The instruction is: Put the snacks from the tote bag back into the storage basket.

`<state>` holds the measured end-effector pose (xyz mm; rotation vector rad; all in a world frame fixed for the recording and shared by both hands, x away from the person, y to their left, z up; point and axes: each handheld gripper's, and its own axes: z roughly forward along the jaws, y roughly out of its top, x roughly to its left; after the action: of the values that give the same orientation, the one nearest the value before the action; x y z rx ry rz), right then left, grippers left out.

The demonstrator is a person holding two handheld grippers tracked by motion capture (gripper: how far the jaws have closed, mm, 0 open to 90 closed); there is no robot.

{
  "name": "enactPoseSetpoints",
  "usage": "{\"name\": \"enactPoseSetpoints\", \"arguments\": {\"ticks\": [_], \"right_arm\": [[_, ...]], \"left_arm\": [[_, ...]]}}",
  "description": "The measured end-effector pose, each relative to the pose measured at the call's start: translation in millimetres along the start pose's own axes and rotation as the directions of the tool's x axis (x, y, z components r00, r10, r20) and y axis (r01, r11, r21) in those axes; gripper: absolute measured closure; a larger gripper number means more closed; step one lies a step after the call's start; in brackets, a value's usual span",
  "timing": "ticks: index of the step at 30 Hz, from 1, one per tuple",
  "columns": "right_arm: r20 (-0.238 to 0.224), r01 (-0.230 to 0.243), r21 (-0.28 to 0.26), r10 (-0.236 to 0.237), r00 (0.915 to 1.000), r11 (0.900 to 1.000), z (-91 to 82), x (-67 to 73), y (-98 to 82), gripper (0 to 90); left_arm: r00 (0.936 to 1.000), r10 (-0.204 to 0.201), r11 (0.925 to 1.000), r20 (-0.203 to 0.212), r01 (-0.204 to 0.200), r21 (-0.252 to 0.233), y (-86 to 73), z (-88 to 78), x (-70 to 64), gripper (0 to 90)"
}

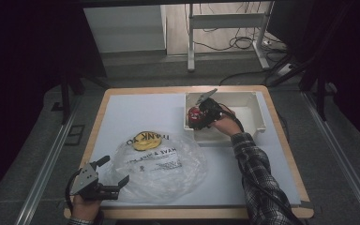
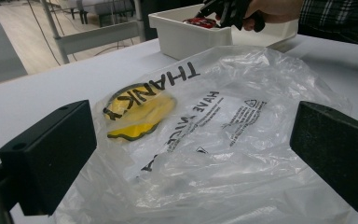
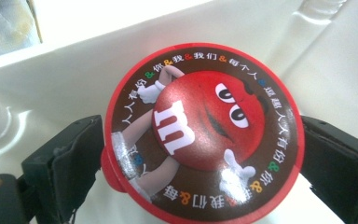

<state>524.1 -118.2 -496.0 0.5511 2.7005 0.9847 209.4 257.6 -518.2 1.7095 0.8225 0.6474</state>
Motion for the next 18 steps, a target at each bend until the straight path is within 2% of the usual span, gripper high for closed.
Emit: {"name": "enactPoseSetpoints", "arguments": {"ticks": [18], "right_arm": [[0.03,0.003,-0.041,-0.002,0.9996,0.999,-17.5,7.3,2.2,3.3]], "left_arm": [[1.0,-0.003,1.0,-0.002,0.003,0.0,-0.2,0.0,0.3,0.4]]}}
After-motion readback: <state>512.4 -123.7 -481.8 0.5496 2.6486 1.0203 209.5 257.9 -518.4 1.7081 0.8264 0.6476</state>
